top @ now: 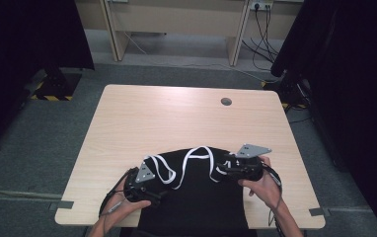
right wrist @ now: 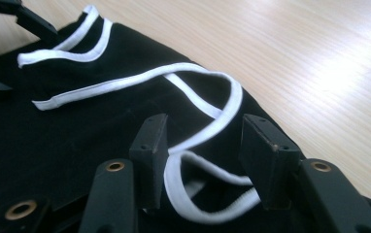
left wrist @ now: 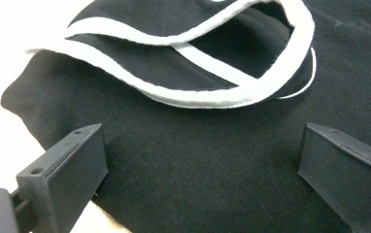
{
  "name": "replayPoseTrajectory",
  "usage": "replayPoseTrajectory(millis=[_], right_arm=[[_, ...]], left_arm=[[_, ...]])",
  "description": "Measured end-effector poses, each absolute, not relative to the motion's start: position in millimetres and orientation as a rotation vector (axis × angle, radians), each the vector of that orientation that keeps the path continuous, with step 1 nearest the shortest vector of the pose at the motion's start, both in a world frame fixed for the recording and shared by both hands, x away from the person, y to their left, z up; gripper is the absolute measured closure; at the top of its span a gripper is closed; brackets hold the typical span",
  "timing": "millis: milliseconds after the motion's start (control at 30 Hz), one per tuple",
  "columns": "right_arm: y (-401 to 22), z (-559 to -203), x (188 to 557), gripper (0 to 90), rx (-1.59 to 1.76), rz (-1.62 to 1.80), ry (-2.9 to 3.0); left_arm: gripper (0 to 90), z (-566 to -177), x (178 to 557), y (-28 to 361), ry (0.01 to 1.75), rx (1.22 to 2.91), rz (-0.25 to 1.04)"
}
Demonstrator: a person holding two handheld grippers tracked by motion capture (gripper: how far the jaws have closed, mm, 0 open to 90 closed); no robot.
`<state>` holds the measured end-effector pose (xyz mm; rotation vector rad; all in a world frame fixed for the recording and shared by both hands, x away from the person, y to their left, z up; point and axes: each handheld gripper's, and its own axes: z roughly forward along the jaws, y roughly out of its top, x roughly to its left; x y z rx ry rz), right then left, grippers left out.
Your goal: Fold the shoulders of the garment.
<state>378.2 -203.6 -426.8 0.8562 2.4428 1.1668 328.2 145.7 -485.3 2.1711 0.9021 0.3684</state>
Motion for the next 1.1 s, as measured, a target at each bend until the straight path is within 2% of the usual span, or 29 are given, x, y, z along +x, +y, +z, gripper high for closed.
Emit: replayPoseTrajectory(millis=[67, 167, 233, 300, 400, 567, 667, 867, 1000, 1100], right_arm=[[-194.2, -429.8, 381.5, 53.9, 0.841, 1.135, 2.475], [-186.1, -436.9, 383.3, 70.0, 0.777, 1.085, 2.543], [-187.6, -440.6, 381.5, 77.1, 0.765, 1.061, 2.558], [-195.0, -443.5, 377.8, 80.8, 0.770, 1.045, 2.553], [-209.4, -451.5, 366.5, 81.6, 0.806, 1.018, 2.548], [-223.1, -470.2, 355.8, 78.6, 0.868, 1.048, 2.522], [-223.5, -469.0, 355.9, 67.4, 0.894, 1.057, 2.499], [-241.6, -451.3, 351.9, 54.0, 1.006, 1.129, 2.371], [-256.4, -453.8, 346.5, 47.8, 1.073, 1.071, 2.359], [-257.8, -460.3, 340.4, 46.8, 1.067, 1.050, 2.399]], left_arm=[[2.7, -485.3, 328.2, 145.7, 0.902, 2.171, 0.368], [2.7, -485.3, 328.2, 145.7, 0.902, 2.171, 0.369], [2.7, -485.3, 328.2, 145.7, 0.903, 2.171, 0.368], [2.7, -485.3, 328.2, 145.7, 0.902, 2.171, 0.369], [2.7, -485.3, 328.2, 145.7, 0.903, 2.171, 0.369], [2.7, -485.4, 328.2, 145.7, 0.903, 2.171, 0.369], [2.7, -485.3, 328.2, 145.7, 0.903, 2.171, 0.369], [2.7, -485.3, 328.2, 145.7, 0.903, 2.171, 0.369], [2.7, -485.3, 327.7, 145.5, 0.906, 2.171, 0.371], [2.6, -485.3, 327.2, 145.2, 0.910, 2.169, 0.373]])
